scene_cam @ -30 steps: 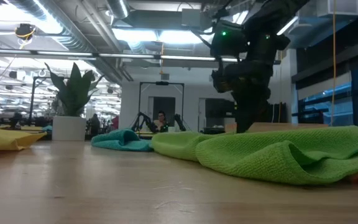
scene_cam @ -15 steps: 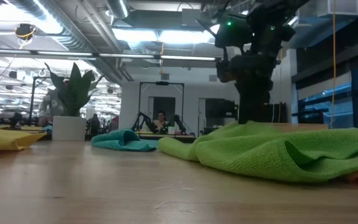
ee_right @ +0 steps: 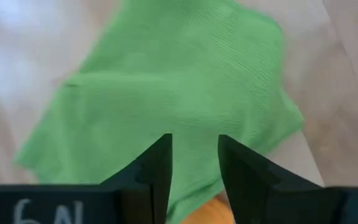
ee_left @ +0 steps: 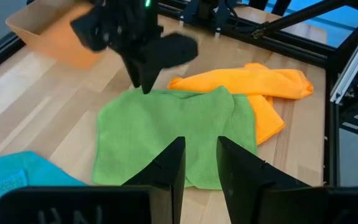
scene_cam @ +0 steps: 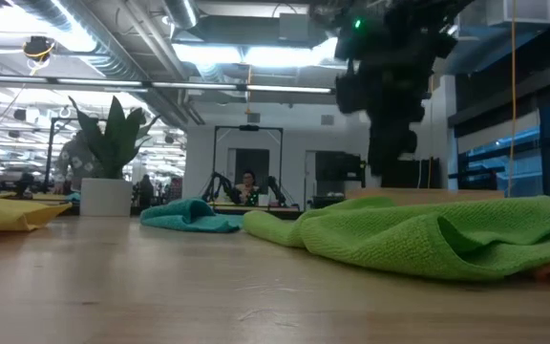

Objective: Roll microfiber towels into tight, uniform cylinder then place into a basket
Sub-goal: Fold the green towel

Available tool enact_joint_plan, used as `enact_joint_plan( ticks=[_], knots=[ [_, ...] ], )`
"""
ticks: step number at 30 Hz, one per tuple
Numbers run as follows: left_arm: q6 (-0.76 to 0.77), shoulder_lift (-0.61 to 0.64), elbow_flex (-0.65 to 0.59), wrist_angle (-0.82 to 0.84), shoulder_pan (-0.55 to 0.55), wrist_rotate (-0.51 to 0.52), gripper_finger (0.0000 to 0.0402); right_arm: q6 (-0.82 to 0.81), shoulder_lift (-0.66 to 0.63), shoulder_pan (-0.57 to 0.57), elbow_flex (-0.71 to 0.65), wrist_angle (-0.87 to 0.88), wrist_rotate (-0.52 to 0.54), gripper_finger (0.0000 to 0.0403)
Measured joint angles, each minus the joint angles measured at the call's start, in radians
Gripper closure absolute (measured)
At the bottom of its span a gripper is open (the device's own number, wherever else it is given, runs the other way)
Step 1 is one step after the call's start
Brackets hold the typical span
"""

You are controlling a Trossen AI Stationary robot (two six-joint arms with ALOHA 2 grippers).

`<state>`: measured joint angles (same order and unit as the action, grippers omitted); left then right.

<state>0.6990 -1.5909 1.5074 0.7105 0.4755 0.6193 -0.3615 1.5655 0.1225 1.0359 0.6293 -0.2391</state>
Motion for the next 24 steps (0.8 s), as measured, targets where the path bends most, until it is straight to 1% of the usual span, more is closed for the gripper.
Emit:
enact_joint_plan(
  ticks=[3,6,8,10,13,15,18,21,24],
  knots=[
    [0.002,0.000,0.000,0.000,0.000,0.000,0.0319,0.001,-0.084,-0.027,0.000,0.032,-0.019,0.0271],
    [0.002,0.000,0.000,0.000,0.001,0.000,0.0319,-0.008,-0.165,-0.060,0.000,0.110,-0.021,0.0271],
    [0.002,0.000,0.000,0.000,0.001,0.000,0.0319,-0.082,-0.205,-0.084,-0.003,0.159,-0.020,0.0270],
    [0.001,0.000,0.000,-0.001,0.001,-0.001,0.0319,-0.200,-0.235,-0.107,-0.023,0.191,-0.021,0.0270],
    [-0.002,0.000,0.000,0.000,0.001,-0.002,0.0319,-0.313,-0.251,-0.137,-0.075,0.226,-0.076,0.0270],
    [-0.002,0.000,0.000,0.005,0.001,-0.002,0.0319,-0.373,-0.251,-0.153,-0.120,0.222,-0.125,0.0270],
    [-0.002,0.000,0.000,0.017,0.001,-0.004,0.0319,-0.455,-0.243,-0.176,-0.180,0.192,-0.147,0.0270],
    [-0.002,0.000,0.000,0.015,0.001,-0.005,0.0319,-0.477,-0.244,-0.190,-0.231,0.148,-0.178,0.0270],
    [-0.002,0.000,0.000,0.014,0.003,-0.010,0.0319,-0.516,-0.244,-0.194,-0.286,0.061,-0.230,0.0270]
  ],
)
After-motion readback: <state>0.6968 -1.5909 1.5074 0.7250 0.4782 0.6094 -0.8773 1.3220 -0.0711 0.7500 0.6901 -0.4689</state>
